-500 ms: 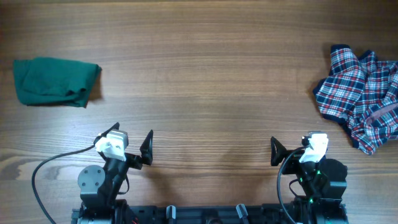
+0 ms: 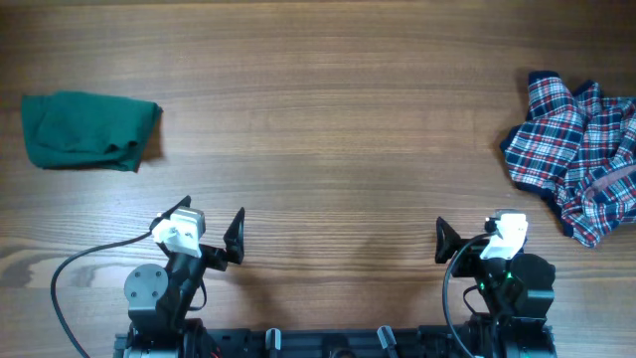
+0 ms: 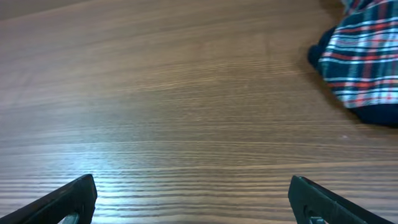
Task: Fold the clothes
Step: 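Raise both grippers from rest and move the right gripper toward the plaid shirt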
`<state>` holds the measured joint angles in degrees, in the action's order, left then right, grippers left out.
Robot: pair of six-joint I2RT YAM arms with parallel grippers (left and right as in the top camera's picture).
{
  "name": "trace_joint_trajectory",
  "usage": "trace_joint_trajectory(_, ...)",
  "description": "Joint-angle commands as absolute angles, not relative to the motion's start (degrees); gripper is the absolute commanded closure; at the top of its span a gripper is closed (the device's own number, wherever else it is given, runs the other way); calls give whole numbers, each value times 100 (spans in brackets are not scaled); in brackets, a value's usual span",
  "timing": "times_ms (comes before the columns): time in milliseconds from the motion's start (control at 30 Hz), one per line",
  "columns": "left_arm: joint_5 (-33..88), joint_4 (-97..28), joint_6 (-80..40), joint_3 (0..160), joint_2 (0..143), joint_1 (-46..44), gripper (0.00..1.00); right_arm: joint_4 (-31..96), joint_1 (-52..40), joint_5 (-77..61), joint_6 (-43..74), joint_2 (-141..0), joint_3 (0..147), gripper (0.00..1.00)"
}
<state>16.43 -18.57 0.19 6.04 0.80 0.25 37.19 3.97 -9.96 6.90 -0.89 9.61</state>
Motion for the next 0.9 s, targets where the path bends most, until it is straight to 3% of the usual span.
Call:
trace_joint_trajectory(0,1695,-1824,67,574,34,-16,0,3688,414,-786,753,-43,947,0)
trace_joint_trajectory(133,1702,-1822,64,574,34,-16,0,3529,414,-840,1055,-43,945,0)
trace_joint_trajectory(300,2471,-1826,30,574,38,-16,0,3376,414,-1229,6064,-43,945,0)
trace_joint_trajectory(367,2464,-1824,-294,574,38,-16,0,3538,414,-1247,7096,-43,945,0)
trace_joint_trajectory(433,2456,-1822,-349,574,45,-16,0,3516,414,-1068,7041,-43,945,0)
trace_joint_trajectory(567,2462,-1826,-541,633,51,-16,0,3094,414,-2694,4311,-43,947,0)
trace_joint_trajectory(667,2458,-1911,-696,869,185,-16,0,3035,414,-3297,3673,-110,1079,0)
trace_joint_trajectory(867,1968,-2936,-690,3059,2029,-16,0,3103,414,-3518,2296,-1763,2773,1)
